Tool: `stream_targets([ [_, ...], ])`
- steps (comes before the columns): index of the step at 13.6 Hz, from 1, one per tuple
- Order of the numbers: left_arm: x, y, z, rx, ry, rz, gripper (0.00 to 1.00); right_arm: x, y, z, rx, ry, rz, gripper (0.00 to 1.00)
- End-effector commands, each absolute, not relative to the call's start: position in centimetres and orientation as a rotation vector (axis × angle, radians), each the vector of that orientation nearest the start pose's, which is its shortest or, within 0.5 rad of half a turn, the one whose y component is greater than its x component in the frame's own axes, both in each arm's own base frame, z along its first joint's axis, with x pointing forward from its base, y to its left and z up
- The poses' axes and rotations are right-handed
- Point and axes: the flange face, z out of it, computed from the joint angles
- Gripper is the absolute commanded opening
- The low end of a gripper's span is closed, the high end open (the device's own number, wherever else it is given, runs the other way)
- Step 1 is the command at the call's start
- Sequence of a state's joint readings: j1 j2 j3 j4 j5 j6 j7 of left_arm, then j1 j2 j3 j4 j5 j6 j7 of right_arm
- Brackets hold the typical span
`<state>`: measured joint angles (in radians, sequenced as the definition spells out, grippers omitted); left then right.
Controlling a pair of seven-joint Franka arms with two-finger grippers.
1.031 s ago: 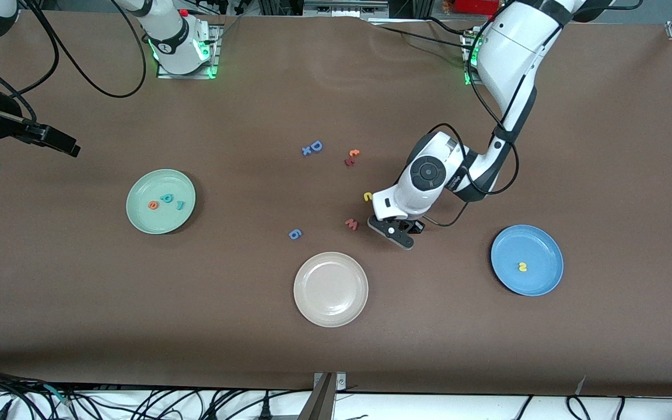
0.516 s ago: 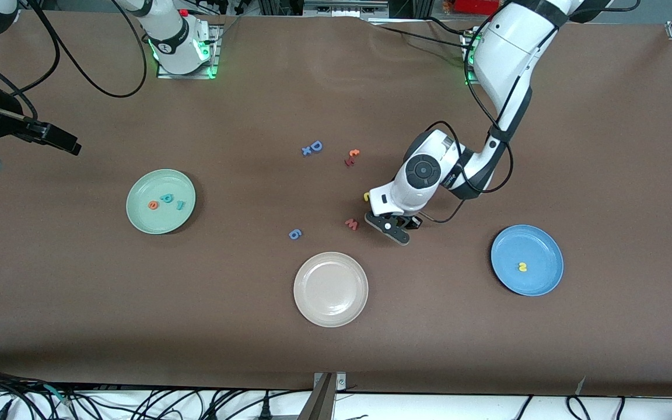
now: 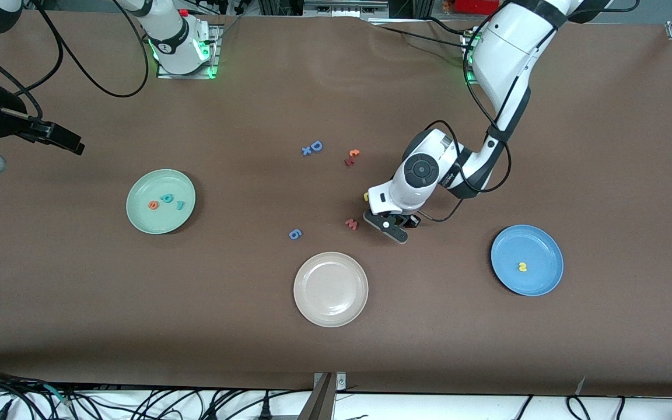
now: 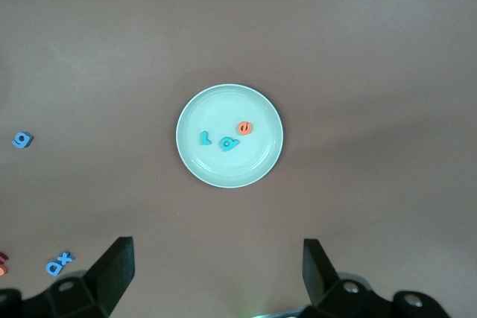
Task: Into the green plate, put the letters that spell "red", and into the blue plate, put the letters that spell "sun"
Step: 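Carry the green u to the blue plate with the left gripper and release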
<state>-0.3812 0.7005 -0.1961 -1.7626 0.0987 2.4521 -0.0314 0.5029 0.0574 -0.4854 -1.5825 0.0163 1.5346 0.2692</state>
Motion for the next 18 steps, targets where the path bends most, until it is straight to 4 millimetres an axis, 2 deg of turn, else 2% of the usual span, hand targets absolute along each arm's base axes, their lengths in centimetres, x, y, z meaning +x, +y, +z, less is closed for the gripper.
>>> stream_targets([
  [1, 55.8, -35.0, 17.5, -3.036, 0.950, 0.017, 0.31, 56.0, 1.9, 59.7, -3.131, 0.392, 0.144, 1.00],
  [5, 55.9, -34.7, 17.2, -3.006, 0.977, 0.012, 0.22, 56.1, 1.9, 59.8, -3.131, 0.392, 0.139, 1.00],
  [7, 55.9, -34.8, 17.3, -3.006, 0.977, 0.009, 0.12, 56.0, 1.9, 59.7, -3.129, 0.394, 0.144, 1.00],
  [9, 56.2, -34.6, 17.5, -3.008, 0.972, 0.002, 0.12, 56.1, 1.8, 59.8, -3.130, 0.397, 0.139, 1.00],
  [11, 56.9, -34.2, 18.7, -3.017, 0.947, -0.012, 0.12, 56.1, 1.8, 59.8, -3.130, 0.397, 0.137, 1.00],
  [12, 57.4, -33.2, 19.6, -3.018, 0.921, 0.025, 0.12, 56.1, 1.7, 59.8, -3.130, 0.399, 0.139, 1.00],
  [14, 59.1, -32.4, 22.5, -2.992, 0.980, 0.102, 0.12, 56.0, 1.7, 59.8, -3.130, 0.399, 0.141, 1.00],
  [15, 59.7, -31.5, 23.1, -2.989, 0.995, 0.130, 0.12, 56.0, 1.6, 59.7, -3.128, 0.401, 0.144, 1.00],
  [17, 61.0, -28.4, 24.5, -2.969, 1.050, 0.138, 0.12, 56.0, 1.4, 59.8, -3.128, 0.406, 0.142, 1.00],
  [18, 61.8, -26.0, 24.9, -2.936, 1.127, 0.175, 0.12, 56.0, 1.4, 59.7, -3.129, 0.406, 0.146, 1.00],
])
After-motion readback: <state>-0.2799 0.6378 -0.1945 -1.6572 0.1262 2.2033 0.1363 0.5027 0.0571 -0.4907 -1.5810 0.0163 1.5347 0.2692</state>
